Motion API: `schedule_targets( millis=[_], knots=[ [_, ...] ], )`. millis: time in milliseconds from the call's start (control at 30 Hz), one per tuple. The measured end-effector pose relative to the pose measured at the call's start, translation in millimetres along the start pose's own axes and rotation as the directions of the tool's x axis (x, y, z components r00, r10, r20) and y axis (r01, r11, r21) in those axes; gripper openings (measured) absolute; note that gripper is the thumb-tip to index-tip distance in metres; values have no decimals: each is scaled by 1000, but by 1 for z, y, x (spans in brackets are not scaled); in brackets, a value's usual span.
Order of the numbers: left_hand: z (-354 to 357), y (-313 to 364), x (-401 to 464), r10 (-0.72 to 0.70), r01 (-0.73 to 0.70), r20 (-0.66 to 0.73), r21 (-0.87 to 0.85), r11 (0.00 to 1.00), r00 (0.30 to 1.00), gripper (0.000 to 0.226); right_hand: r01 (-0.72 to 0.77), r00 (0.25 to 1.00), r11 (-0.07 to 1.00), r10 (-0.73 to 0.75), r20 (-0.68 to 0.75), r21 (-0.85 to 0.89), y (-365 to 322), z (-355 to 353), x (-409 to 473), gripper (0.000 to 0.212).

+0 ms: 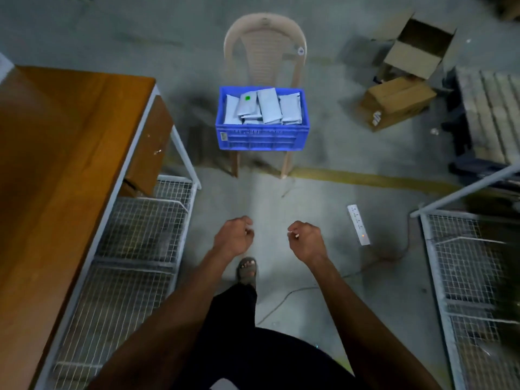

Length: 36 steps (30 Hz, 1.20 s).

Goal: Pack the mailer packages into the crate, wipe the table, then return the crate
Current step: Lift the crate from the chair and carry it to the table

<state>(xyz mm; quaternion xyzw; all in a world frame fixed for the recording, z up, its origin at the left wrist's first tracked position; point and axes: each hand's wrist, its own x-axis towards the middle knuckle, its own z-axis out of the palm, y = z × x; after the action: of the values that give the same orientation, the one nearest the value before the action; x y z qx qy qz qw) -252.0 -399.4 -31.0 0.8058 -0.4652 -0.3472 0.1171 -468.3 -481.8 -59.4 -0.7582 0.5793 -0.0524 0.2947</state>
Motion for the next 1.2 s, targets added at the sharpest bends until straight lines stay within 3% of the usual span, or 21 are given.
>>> schedule_targets(
  millis=[267,633,867,1033,1200],
  knots=[
    [-101,75,178,90,-88,-41,35,995,995,32,-21,993,1000,22,-119,5,-43,-62,197,10],
    [-185,120,396,2,-6,-126,-31,1000,992,34,124,976,982,-95,-196,139,-75,-99,457,22],
    [-194,112,487,-104,92,-173,-76,993,979,25,52,998,985,-48,-28,164,-79,-103,570,8],
    [-201,105,552,-161,149,-119,-104,983,980,24,1,999,991,-6,37,131,-78,-93,637,12],
    [-188,75,637,-161,150,-154,-80,985,975,27,-2,995,999,-2,96,45,-64,-56,706,24]
  ],
)
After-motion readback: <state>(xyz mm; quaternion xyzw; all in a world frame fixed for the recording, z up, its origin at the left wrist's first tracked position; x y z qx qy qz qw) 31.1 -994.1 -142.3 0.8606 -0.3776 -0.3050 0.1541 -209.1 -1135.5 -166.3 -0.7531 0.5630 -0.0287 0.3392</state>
